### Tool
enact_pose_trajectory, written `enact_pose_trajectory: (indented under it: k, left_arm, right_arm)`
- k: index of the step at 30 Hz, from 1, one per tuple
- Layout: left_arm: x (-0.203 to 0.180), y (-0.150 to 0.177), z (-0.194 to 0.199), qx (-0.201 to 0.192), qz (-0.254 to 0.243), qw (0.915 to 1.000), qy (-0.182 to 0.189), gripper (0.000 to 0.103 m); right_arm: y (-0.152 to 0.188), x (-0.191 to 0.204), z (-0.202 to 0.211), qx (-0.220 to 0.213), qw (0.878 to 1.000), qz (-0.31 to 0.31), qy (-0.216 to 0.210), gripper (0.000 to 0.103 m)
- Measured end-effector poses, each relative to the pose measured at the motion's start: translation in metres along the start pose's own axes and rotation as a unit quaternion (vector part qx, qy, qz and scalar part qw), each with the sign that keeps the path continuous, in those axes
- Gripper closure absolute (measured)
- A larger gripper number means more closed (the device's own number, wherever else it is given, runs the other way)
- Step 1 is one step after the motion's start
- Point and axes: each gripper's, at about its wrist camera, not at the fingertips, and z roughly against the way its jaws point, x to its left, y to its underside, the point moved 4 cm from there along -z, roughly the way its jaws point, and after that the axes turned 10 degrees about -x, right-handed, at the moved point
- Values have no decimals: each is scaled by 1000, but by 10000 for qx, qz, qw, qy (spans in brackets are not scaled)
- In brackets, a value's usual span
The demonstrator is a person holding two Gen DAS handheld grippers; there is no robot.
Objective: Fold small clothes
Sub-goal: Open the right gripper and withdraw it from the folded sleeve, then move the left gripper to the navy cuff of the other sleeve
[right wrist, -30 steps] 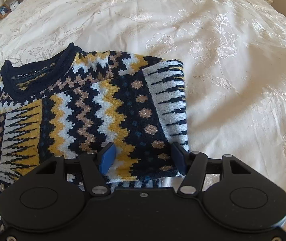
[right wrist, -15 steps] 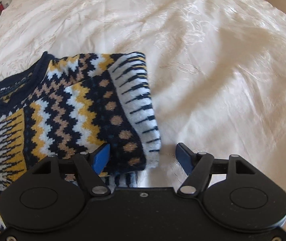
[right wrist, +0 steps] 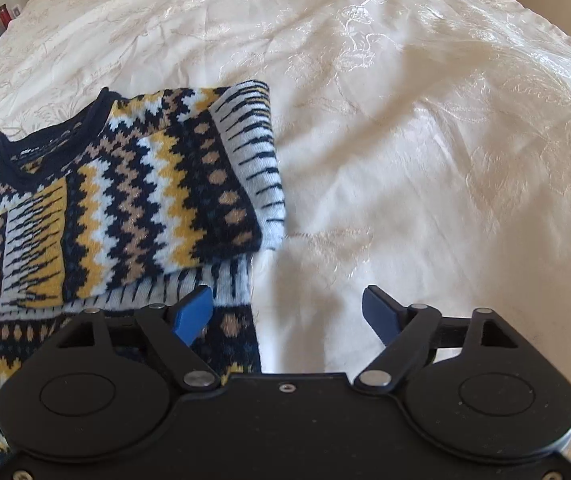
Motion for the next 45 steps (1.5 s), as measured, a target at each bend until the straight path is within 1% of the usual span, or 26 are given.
enact_pose_trajectory:
  k: [1,3,6,8,11,13,14,15,16,18,20,22,23,25,27,28,29,32,36,37,38,41,44,45]
  left_arm:
    - [1,0,1,-5,-2,10000,24,0]
    - [4,0,4,40,6,10000,47,0]
    - [10,-2,20,28,9,10000,-50,2]
    - [14,-3,34,-14,-37,9998,-198,3]
    - [17,4,49,-18,-220,9989,-423,4]
    - [27,12,64,-126,-156,9992,-356,4]
    - [37,15,71,-164,-23,9995,-287,5]
    - [45,18,75,-180,137,9995,-227,9]
    - [56,22,80,-175,344,9991,-171,9]
    - [74,25,88,-159,838,9963,-52,9]
    - [100,31,94,-165,1296,9914,9,9]
    - [126,38,95,-214,1649,9860,-85,10]
    - [138,41,94,-220,1741,9843,-200,10]
    - [162,44,95,-211,1747,9829,-535,10]
    - [183,46,96,-206,1686,9816,-871,10]
    - [194,46,96,-210,1672,9806,-998,10]
    - [203,46,95,-211,1680,9800,-1048,10]
    - [234,46,87,-163,1818,9774,-1063,11]
    - [265,41,76,-274,1946,9740,-1128,11]
    - [272,40,73,-298,1958,9735,-1141,11]
    - [278,39,70,-311,1973,9731,-1144,11]
    - [293,37,60,-374,2100,9698,-1183,13]
    - [305,36,48,-345,2357,9657,-1039,22]
    - [309,36,46,-332,2439,9641,-994,22]
  right_arm:
    - [3,1,3,-34,10000,15,-49,10]
    - [9,7,12,-176,9997,107,-132,9]
    - [12,16,24,-346,9989,273,-166,7]
    - [11,21,29,-361,9986,319,-201,4]
    - [9,32,35,-381,9981,358,-339,3]
    - [7,41,38,-362,9974,382,-499,3]
    - [7,47,39,-315,9969,393,-598,3]
    - [6,53,40,-257,9968,387,-653,3]
    - [5,58,41,-233,9968,372,-670,4]
    - [5,70,45,-317,9972,372,-567,4]
    - [4,82,50,-390,9964,434,-610,4]
    - [5,95,53,-424,9953,511,-708,4]
    - [6,101,56,-463,9948,540,-727,4]
    - [7,116,61,-551,9938,598,-752,4]
    - [9,128,66,-628,9941,651,-592,4]
    - [10,134,68,-625,9945,644,-533,3]
    - [11,139,69,-620,9945,637,-554,3]
    - [15,155,72,-654,9925,739,-727,4]
    - [21,176,75,-649,9888,821,-1067,4]
    - [23,181,75,-630,9884,851,-1093,4]
    - [24,185,74,-579,9884,887,-1085,4]
    - [31,197,67,-225,9891,905,-1138,4]
    - [36,203,62,28,9890,755,-1271,9]
    - [37,205,62,69,9890,701,-1299,10]
